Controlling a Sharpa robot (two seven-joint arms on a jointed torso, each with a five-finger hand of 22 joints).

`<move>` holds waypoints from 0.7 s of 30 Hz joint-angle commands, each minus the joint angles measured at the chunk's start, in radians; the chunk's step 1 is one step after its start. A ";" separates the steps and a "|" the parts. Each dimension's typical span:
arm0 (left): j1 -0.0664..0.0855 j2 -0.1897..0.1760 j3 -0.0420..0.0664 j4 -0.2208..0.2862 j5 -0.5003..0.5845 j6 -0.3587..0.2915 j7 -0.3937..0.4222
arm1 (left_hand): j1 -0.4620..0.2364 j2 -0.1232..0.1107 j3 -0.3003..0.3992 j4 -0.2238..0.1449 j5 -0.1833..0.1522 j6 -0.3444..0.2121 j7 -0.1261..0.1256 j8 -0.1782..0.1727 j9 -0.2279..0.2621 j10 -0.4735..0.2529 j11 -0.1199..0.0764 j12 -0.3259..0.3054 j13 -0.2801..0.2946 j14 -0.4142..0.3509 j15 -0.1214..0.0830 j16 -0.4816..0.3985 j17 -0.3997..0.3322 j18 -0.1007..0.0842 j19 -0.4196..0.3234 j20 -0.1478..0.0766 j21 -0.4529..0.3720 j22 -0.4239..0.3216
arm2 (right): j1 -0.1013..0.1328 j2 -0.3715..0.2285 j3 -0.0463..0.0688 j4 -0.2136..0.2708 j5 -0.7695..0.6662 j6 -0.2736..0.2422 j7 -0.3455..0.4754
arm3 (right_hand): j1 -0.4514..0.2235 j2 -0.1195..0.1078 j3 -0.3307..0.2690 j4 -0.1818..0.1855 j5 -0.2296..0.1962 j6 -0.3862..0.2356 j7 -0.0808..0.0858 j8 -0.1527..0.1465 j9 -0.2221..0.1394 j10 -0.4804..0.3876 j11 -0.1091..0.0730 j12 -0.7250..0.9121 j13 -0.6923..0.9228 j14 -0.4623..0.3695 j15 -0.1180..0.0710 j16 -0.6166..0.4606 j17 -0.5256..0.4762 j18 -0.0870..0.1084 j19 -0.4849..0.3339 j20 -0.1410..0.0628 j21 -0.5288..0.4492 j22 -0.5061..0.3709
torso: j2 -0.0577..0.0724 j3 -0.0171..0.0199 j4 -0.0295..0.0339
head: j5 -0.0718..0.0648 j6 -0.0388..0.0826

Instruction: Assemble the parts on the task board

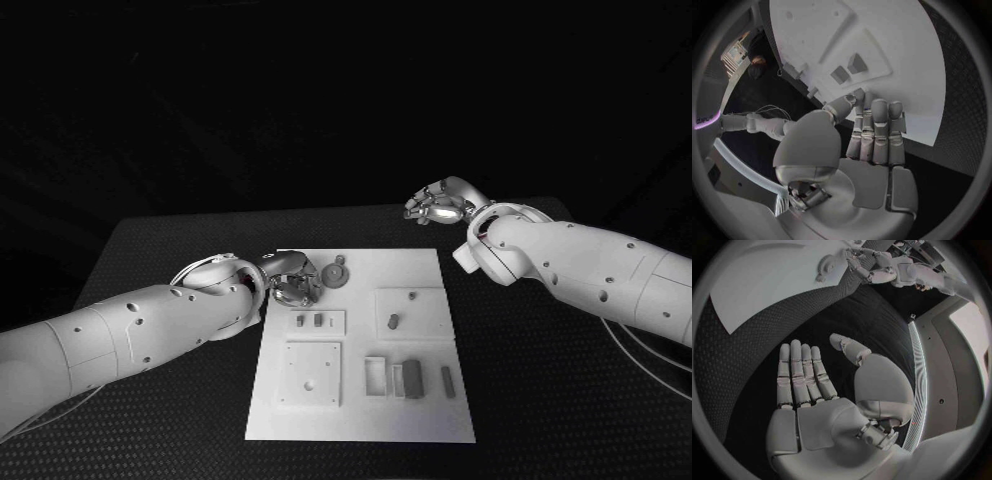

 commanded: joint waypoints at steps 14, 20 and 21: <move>-0.003 -0.003 -0.012 0.011 -0.019 0.017 -0.008 | 0.001 0.006 0.002 0.000 0.002 0.017 0.012 0.006 -0.001 0.014 0.000 -0.006 0.003 -0.002 -0.009 0.000 0.000 0.005 0.007 -0.053 0.007 0.020 | 0.000 -0.003 0.000 0.004 -0.003 0.009 0.008 | -0.001 0.003 0.004 0.002 0.005 -0.010 0.000 -0.001 -0.001 0.002 0.000 -0.003 -0.003 -0.002 0.003 -0.005 -0.002 0.006 0.001 0.003 -0.007 0.002 | -0.001 -0.0007 0.0016 | 0.001 0.003; -0.004 -0.005 -0.012 0.011 0.005 -0.024 -0.005 | -0.003 0.000 -0.001 0.003 -0.003 -0.010 0.024 -0.010 -0.008 0.013 0.001 -0.014 0.003 -0.001 -0.009 0.002 0.001 0.005 0.009 -0.055 0.008 0.020 | 0.000 -0.003 0.000 0.003 -0.003 0.008 0.007 | 0.000 0.003 0.004 0.002 0.005 -0.010 0.000 -0.001 -0.001 0.002 0.000 -0.003 -0.003 -0.002 0.002 -0.005 -0.002 0.006 0.002 0.003 -0.008 0.003 | 0.000 -0.0015 0.0003 | 0.001 0.004; -0.004 -0.005 -0.011 0.011 0.006 -0.026 -0.008 | -0.004 -0.003 -0.002 0.004 -0.006 -0.024 0.029 -0.018 -0.011 0.014 0.001 -0.016 0.004 0.000 -0.008 0.002 0.002 0.004 0.010 -0.055 0.008 0.020 | 0.000 -0.003 0.000 0.003 -0.003 0.008 0.007 | 0.000 0.003 0.004 0.002 0.005 -0.010 0.000 -0.001 -0.001 0.002 0.000 -0.003 -0.003 -0.002 0.002 -0.005 -0.002 0.006 0.002 0.003 -0.008 0.003 | 0.000 -0.0016 0.0001 | 0.001 0.005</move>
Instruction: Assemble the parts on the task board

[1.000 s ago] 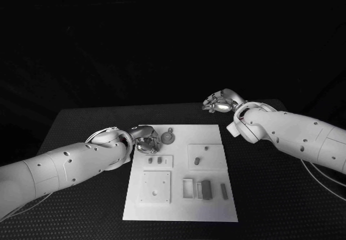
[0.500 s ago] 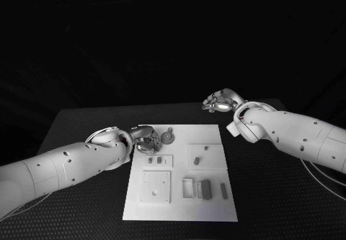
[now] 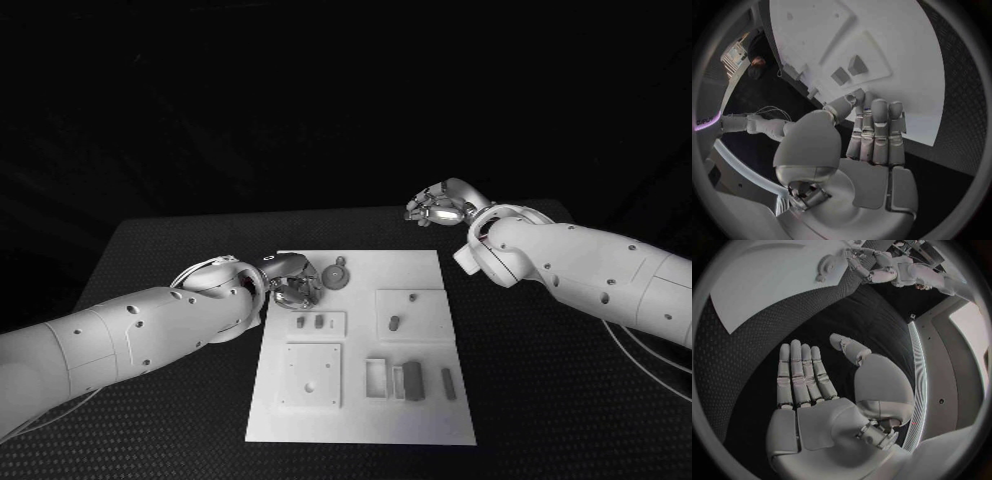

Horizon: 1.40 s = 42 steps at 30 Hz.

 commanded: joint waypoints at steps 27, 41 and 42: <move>-0.005 -0.006 -0.002 -0.007 0.010 -0.035 -0.039 | 0.003 -0.041 -0.007 0.007 -0.021 -0.136 0.034 -0.073 -0.045 0.027 -0.002 -0.021 0.014 0.006 -0.008 0.007 0.003 0.007 0.017 -0.055 0.009 0.020 | 0.000 0.000 0.000 -0.002 -0.003 0.010 0.008 | 0.000 0.003 0.004 0.002 0.006 -0.010 0.000 -0.001 -0.002 0.002 0.000 -0.003 -0.003 -0.002 0.003 -0.006 -0.001 0.007 0.002 0.003 -0.006 0.002 | 0.000 0.0002 -0.0008 | -0.002 0.002; -0.004 -0.048 0.017 -0.041 0.162 -0.072 -0.009 | 0.005 -0.045 -0.006 0.008 -0.022 -0.117 0.039 -0.058 -0.041 0.022 0.001 -0.027 0.014 0.000 -0.005 0.002 0.001 0.006 0.014 -0.054 0.008 0.020 | -0.001 -0.030 0.000 0.010 -0.072 0.150 0.023 | 0.046 0.010 0.010 -0.025 -0.039 -0.001 -0.002 0.005 -0.001 0.029 -0.011 0.001 -0.010 0.025 -0.006 -0.002 -0.001 0.007 0.032 -0.006 -0.003 0.011 | 0.000 -0.0004 -0.0019 | -0.007 0.018; -0.004 -0.051 0.020 -0.046 0.195 -0.077 -0.004 | 0.006 -0.044 -0.001 0.008 -0.020 -0.094 0.040 -0.045 -0.036 0.026 0.002 -0.026 0.016 -0.019 0.001 -0.015 -0.006 0.003 0.000 -0.049 -0.002 0.017 | -0.001 -0.034 0.000 0.012 -0.083 0.168 0.026 | 0.051 0.011 0.011 -0.027 -0.049 0.000 -0.003 0.006 -0.001 0.035 -0.014 0.000 -0.011 0.030 -0.008 -0.003 -0.002 0.007 0.037 -0.008 -0.001 0.012 | 0.000 -0.0004 -0.0023 | -0.008 0.019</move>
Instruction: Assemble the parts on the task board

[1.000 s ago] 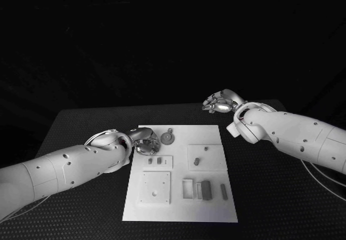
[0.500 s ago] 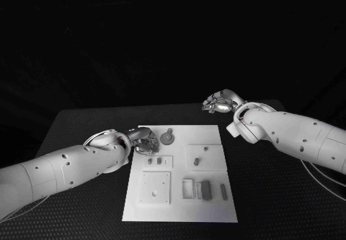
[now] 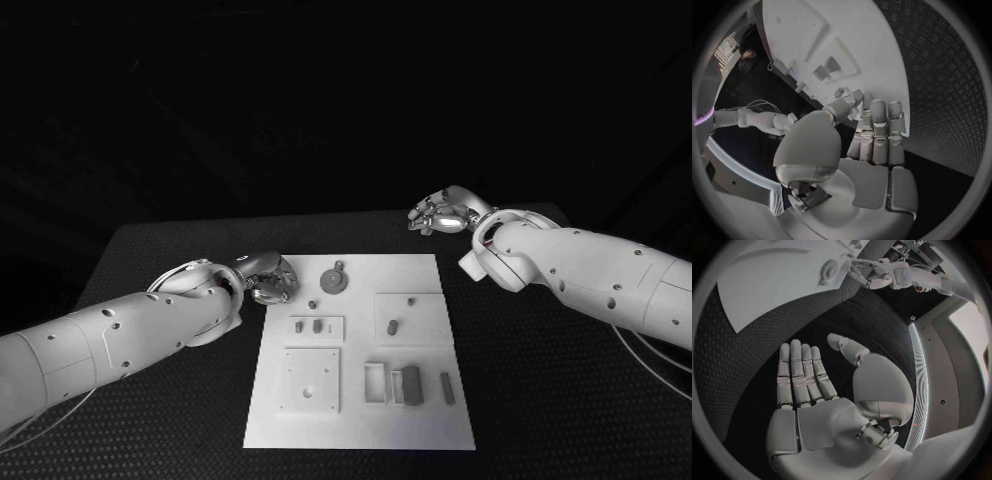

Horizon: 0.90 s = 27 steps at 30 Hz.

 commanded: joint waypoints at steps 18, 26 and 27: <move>0.047 -0.120 0.026 0.141 0.797 -0.036 0.209 | -0.105 -0.025 -0.070 0.031 -0.023 -0.019 0.024 0.025 0.008 -0.119 0.070 -0.082 -0.026 -0.113 0.080 -0.284 -0.121 -0.004 -0.107 0.023 -0.139 -0.019 | -0.029 -0.104 -0.038 0.140 -0.497 0.159 -0.002 | 0.063 -0.007 0.012 -0.017 -0.194 0.051 -0.025 0.027 -0.040 0.370 -0.038 -0.533 -0.129 0.290 -0.094 -0.044 -0.035 0.007 0.266 -0.094 0.030 -0.009 | -0.003 -0.0004 0.0009 | -0.015 0.017; 0.047 -0.119 0.026 0.170 0.859 -0.017 0.239 | -0.126 -0.022 -0.102 0.027 -0.030 -0.038 0.024 0.029 0.009 -0.165 0.087 -0.081 -0.055 -0.176 0.136 -0.448 -0.165 0.000 -0.172 0.078 -0.216 -0.039 | -0.035 -0.111 -0.077 0.177 -0.657 0.098 -0.043 | 0.102 -0.047 0.062 0.013 -0.271 0.053 -0.038 0.025 -0.053 0.376 -0.031 -0.601 -0.126 0.300 -0.094 -0.052 -0.022 0.007 0.276 -0.096 0.026 -0.005 | -0.008 -0.0049 0.0008 | -0.018 0.017; 0.047 -0.119 0.026 0.173 0.858 -0.021 0.245 | -0.127 -0.021 -0.103 0.027 -0.031 -0.039 0.025 0.030 0.009 -0.166 0.087 -0.081 -0.056 -0.179 0.139 -0.457 -0.166 0.001 -0.175 0.081 -0.220 -0.040 | -0.037 -0.112 -0.080 0.181 -0.671 0.094 -0.049 | 0.104 -0.053 0.066 0.018 -0.279 0.054 -0.038 0.026 -0.054 0.378 -0.031 -0.606 -0.125 0.301 -0.094 -0.053 -0.020 0.007 0.277 -0.096 0.026 -0.004 | -0.009 -0.0058 0.0005 | -0.018 0.016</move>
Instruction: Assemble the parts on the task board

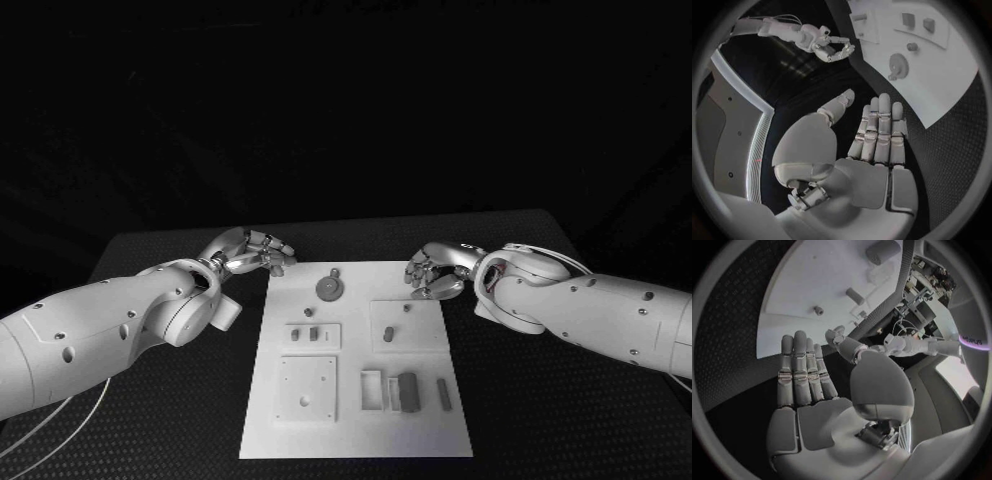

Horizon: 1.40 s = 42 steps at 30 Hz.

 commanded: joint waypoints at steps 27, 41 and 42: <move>0.001 0.005 0.000 0.023 0.106 0.005 0.085 | -0.023 0.010 -0.028 0.013 -0.040 -0.008 0.008 0.010 0.001 -0.002 0.004 0.004 -0.015 0.002 0.016 -0.063 0.009 0.018 -0.005 0.017 -0.025 0.002 | -0.050 0.045 -0.030 0.005 -0.249 -0.052 -0.059 | 0.037 -0.054 0.061 0.051 -0.041 0.015 -0.010 0.012 -0.013 0.023 0.004 -0.054 0.015 0.015 -0.002 -0.012 0.019 0.012 0.010 0.000 0.000 0.016 | -0.005 -0.0046 -0.0002 | 0.006 -0.005; 0.001 0.005 0.000 0.022 0.108 0.008 0.081 | -0.023 0.012 -0.029 0.014 -0.040 -0.008 0.008 0.010 0.000 -0.002 0.004 0.004 -0.016 0.003 0.016 -0.066 0.011 0.019 -0.004 0.018 -0.026 0.002 | -0.056 0.058 -0.048 -0.003 -0.308 -0.034 -0.082 | 0.041 -0.037 0.062 0.037 -0.041 0.052 -0.019 0.030 -0.012 0.068 -0.011 -0.049 0.044 0.020 -0.009 -0.014 0.031 0.012 0.011 -0.002 0.002 0.027 | -0.004 -0.0039 -0.0002 | 0.005 -0.013; 0.001 0.004 0.000 0.022 0.108 0.008 0.080 | -0.023 0.011 -0.029 0.014 -0.040 -0.009 0.008 0.010 0.000 -0.002 0.004 0.004 -0.016 0.003 0.016 -0.066 0.011 0.019 -0.004 0.018 -0.026 0.002 | -0.056 0.058 -0.049 -0.004 -0.313 -0.036 -0.084 | 0.043 -0.034 0.062 0.033 -0.041 0.059 -0.021 0.034 -0.011 0.073 -0.014 -0.047 0.050 0.024 -0.011 -0.012 0.034 0.012 0.015 -0.003 0.005 0.030 | -0.004 -0.0038 -0.0002 | 0.005 -0.013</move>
